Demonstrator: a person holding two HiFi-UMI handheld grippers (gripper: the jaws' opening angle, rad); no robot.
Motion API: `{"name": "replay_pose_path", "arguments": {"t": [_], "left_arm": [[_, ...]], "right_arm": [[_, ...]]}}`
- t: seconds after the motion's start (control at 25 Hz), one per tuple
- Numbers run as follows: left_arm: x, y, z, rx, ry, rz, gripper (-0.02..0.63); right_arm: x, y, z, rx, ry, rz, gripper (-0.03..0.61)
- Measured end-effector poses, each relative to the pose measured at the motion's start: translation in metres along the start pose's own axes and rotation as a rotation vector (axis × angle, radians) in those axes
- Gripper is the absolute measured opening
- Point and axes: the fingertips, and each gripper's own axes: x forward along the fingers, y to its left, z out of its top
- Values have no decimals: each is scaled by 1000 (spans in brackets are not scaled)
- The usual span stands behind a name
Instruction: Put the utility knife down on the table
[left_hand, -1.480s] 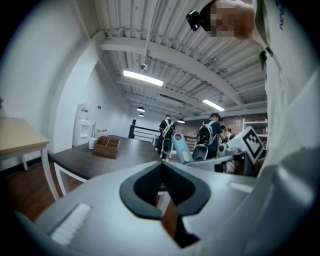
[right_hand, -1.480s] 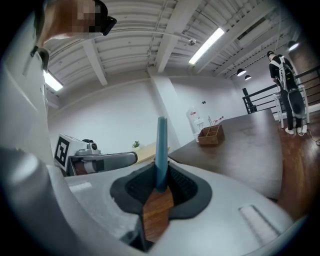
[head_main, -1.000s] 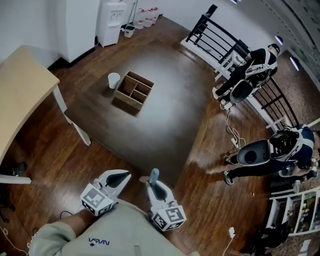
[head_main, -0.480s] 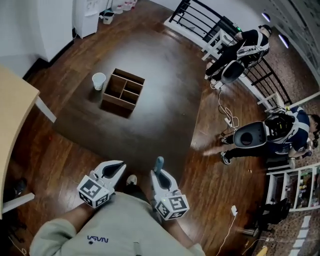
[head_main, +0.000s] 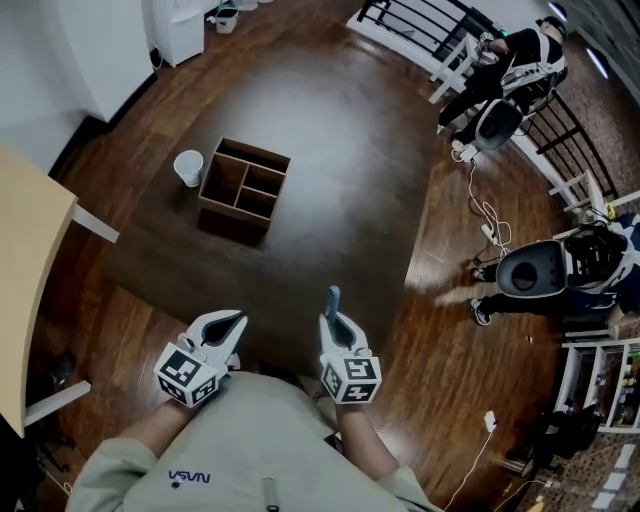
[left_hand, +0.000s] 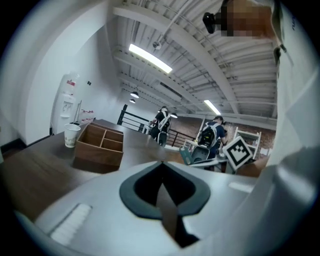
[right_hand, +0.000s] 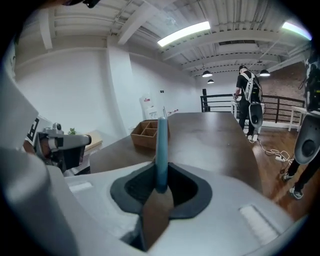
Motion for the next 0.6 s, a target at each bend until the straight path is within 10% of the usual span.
{"name": "replay_pose_path", "arguments": {"t": [0.6], "left_arm": [[105, 9, -31, -20, 170, -33, 0]], "right_arm": [[69, -45, -38, -124, 252, -5, 69]]}}
